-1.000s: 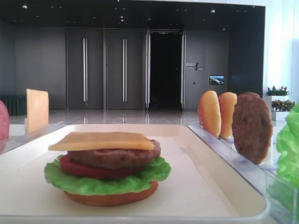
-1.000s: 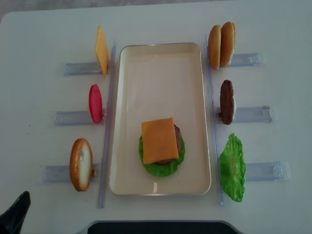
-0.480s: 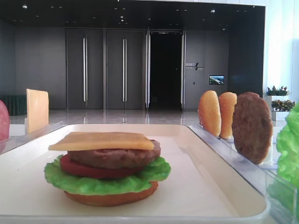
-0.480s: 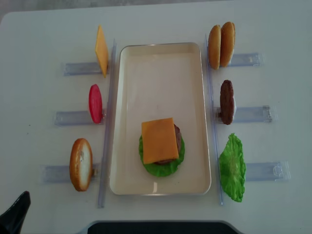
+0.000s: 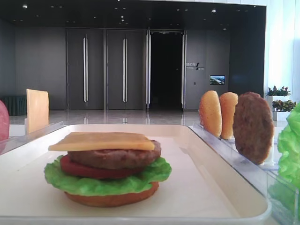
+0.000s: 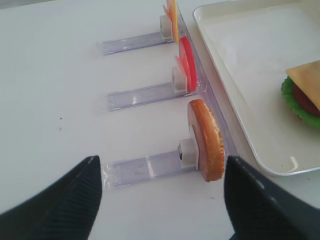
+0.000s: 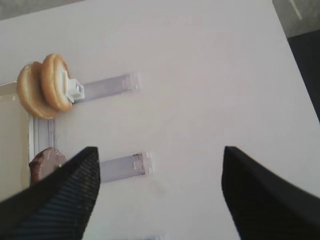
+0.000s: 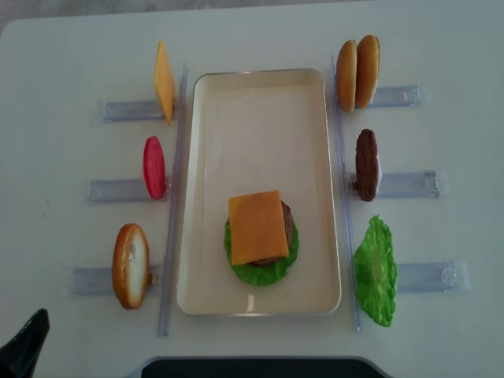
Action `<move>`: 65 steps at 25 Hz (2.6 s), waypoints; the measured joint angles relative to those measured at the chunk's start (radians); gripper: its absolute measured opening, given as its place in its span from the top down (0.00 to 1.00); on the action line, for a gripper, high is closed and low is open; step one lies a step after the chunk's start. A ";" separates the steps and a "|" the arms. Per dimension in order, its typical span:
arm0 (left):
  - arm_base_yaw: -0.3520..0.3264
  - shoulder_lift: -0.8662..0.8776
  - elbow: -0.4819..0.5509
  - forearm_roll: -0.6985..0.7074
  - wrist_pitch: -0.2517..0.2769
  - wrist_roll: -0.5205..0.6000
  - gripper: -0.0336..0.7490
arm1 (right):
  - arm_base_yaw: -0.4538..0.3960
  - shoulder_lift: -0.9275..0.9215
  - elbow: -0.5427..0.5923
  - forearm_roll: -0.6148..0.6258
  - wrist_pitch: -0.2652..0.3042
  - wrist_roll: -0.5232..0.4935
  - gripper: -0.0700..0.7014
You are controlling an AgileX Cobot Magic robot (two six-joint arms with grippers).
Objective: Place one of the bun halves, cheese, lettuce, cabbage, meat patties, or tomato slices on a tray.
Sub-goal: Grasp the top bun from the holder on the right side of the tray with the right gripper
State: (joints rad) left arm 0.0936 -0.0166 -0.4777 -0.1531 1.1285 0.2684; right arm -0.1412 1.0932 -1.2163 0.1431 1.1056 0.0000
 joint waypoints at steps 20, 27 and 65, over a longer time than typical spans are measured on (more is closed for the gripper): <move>0.000 0.000 0.000 0.000 0.000 0.000 0.22 | 0.000 0.344 -0.227 -0.052 0.111 0.000 0.27; 0.000 0.000 0.000 0.000 0.000 0.000 0.22 | 0.026 0.380 -0.260 -0.073 0.114 0.014 0.27; 0.000 0.000 0.000 0.000 0.000 0.000 0.22 | 0.581 0.865 -0.656 -0.143 0.116 0.284 0.27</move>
State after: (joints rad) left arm 0.0936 -0.0166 -0.4777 -0.1531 1.1285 0.2684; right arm 0.4397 1.9580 -1.8723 0.0000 1.2217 0.2844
